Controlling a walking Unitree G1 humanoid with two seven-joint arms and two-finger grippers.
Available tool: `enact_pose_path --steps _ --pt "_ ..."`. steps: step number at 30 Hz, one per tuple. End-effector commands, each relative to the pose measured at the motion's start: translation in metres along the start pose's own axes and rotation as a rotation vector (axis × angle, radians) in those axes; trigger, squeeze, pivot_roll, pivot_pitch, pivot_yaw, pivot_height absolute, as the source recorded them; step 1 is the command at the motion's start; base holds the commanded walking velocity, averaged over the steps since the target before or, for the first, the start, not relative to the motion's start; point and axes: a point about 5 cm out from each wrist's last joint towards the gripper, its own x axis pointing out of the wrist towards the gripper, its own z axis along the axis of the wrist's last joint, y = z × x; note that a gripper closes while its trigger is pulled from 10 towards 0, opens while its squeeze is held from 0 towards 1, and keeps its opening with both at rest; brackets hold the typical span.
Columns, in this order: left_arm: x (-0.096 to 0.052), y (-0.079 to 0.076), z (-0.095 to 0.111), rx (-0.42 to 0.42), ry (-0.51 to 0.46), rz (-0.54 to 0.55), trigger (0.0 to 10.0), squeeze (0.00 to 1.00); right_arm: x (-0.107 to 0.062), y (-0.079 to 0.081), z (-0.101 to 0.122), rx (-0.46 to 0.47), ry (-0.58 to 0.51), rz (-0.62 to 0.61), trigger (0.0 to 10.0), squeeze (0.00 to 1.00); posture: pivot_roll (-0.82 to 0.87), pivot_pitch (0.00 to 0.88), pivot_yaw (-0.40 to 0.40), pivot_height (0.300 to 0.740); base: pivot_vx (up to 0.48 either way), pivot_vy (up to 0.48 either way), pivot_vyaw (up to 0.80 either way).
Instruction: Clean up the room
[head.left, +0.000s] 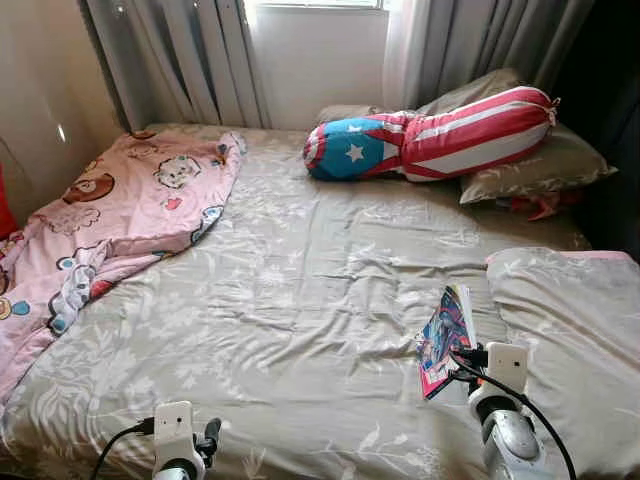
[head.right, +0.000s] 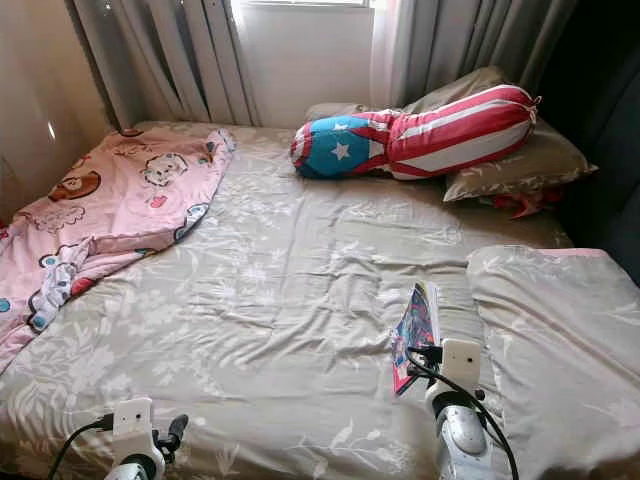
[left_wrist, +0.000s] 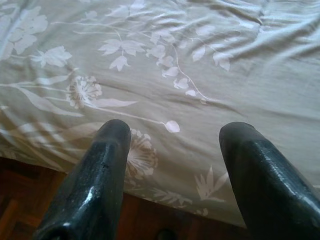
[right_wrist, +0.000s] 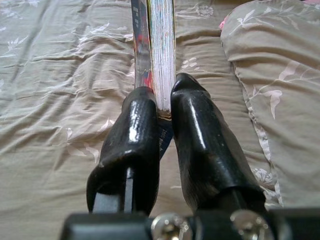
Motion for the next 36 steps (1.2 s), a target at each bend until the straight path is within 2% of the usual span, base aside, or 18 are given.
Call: enact_pose_path --steps 1,7,10,13,17,20,22,24,30,36 --pt "-0.001 0.002 0.000 0.001 -0.012 0.008 10.0 0.00 0.003 0.002 0.011 -0.004 -0.061 0.009 10.0 0.00 -0.04 0.004 -0.005 0.698 0.000 0.000 0.00" --pt "-0.001 0.003 0.002 -0.006 -0.038 0.018 10.0 0.00 0.002 0.002 0.009 -0.005 -0.056 0.010 10.0 0.00 -0.05 0.000 -0.002 0.698 0.000 0.000 0.00" --pt "0.002 0.003 0.022 -0.033 -0.148 0.022 10.0 0.00 0.003 0.007 0.009 -0.021 -0.049 0.043 10.0 0.00 -0.06 0.000 0.002 0.698 0.000 0.000 0.00" --pt "0.003 0.003 0.027 -0.038 -0.173 0.022 10.0 0.00 0.004 0.008 0.010 -0.021 -0.048 0.050 10.0 0.00 -0.06 0.000 0.002 0.694 0.000 0.000 0.00" --pt "0.007 -0.002 0.053 -0.058 -0.304 0.014 10.0 0.00 0.005 0.011 0.014 -0.018 -0.068 0.089 10.0 0.00 -0.06 0.000 -0.001 0.684 0.000 0.000 0.00" --pt "0.007 -0.006 0.060 -0.053 -0.346 0.001 10.0 0.00 0.005 0.014 0.013 -0.016 -0.070 0.112 10.0 0.00 -0.06 0.000 -0.002 0.684 0.000 0.000 0.00" --pt "0.007 -0.007 0.061 -0.049 -0.356 -0.005 10.0 0.00 0.005 0.014 0.013 -0.011 -0.070 0.117 10.0 0.00 -0.06 0.000 -0.002 0.684 0.000 0.000 0.00" --pt "0.006 -0.014 0.067 0.008 -0.389 -0.044 10.0 0.00 0.005 0.016 0.013 -0.004 -0.068 0.128 10.0 0.00 -0.06 0.000 -0.004 0.684 0.000 0.000 0.00" --pt "0.006 -0.013 0.072 -0.014 -0.409 -0.029 10.0 0.00 0.006 0.017 0.014 -0.005 -0.058 0.133 10.0 0.00 -0.05 0.011 -0.007 0.664 0.000 0.000 0.00" --pt "0.004 -0.007 0.075 -0.009 -0.423 -0.019 10.0 0.00 0.008 0.019 0.018 0.045 -0.086 0.135 10.0 0.00 -0.03 0.040 0.008 0.664 0.000 0.000 0.00"
